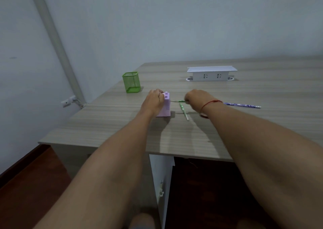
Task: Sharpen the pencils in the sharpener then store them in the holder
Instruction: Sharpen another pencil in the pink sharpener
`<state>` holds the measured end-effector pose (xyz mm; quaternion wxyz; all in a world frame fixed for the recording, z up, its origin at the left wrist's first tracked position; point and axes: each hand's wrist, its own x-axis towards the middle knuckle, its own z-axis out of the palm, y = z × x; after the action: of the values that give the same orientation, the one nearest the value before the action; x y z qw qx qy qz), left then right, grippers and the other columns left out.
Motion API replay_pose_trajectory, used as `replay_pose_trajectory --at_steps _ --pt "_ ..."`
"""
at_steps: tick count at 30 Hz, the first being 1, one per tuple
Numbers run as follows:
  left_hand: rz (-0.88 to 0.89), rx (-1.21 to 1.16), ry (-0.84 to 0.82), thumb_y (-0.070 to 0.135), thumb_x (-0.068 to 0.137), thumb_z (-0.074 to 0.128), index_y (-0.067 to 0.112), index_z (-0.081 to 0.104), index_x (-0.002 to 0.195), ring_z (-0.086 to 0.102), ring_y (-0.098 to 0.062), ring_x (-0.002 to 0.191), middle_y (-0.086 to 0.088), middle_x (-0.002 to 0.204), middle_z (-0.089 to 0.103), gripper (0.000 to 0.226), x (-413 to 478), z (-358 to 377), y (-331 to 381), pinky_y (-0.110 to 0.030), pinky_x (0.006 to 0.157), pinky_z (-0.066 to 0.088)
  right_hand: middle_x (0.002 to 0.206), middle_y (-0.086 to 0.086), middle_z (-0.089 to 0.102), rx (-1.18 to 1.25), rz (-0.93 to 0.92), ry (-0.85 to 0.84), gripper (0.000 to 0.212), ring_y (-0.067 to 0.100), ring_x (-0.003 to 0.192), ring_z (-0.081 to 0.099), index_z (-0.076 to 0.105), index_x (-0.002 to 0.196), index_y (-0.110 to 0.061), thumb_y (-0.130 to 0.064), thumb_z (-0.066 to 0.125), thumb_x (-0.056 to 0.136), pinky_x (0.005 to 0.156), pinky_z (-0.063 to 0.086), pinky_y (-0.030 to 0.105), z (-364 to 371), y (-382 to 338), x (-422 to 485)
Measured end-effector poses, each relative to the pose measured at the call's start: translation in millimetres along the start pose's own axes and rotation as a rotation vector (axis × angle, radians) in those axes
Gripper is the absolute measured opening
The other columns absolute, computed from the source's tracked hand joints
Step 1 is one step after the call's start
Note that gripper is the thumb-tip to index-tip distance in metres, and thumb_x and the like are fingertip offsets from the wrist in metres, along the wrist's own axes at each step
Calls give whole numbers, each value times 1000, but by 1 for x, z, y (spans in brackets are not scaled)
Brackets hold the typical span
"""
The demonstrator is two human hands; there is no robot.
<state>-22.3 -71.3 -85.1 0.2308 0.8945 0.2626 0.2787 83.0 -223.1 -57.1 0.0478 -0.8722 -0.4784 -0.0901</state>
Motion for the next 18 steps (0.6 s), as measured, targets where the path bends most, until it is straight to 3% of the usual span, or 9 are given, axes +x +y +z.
replay_pose_trajectory --at_steps 4,11,18 --pt "-30 -34 25 22 93 31 3 63 111 54 -30 114 -19 121 61 42 4 -2 -2 -35 94 43 113 19 64 0 98 3 22 37 102 62 67 109 -7 -13 50 97 83 48 36 -7 41 -19" --pt "-53 -14 105 16 97 33 2 59 115 52 -31 114 -21 123 57 34 2 8 0 -34 93 39 108 19 67 72 175 0 20 31 86 59 68 108 -3 -13 55 96 83 50 37 0 40 -23" --pt "-34 -26 133 15 97 33 3 59 113 52 -31 112 -19 121 57 33 0 11 -2 -35 91 40 113 17 64 82 208 60 23 35 100 64 64 109 -4 -16 66 90 85 52 39 3 33 -19"
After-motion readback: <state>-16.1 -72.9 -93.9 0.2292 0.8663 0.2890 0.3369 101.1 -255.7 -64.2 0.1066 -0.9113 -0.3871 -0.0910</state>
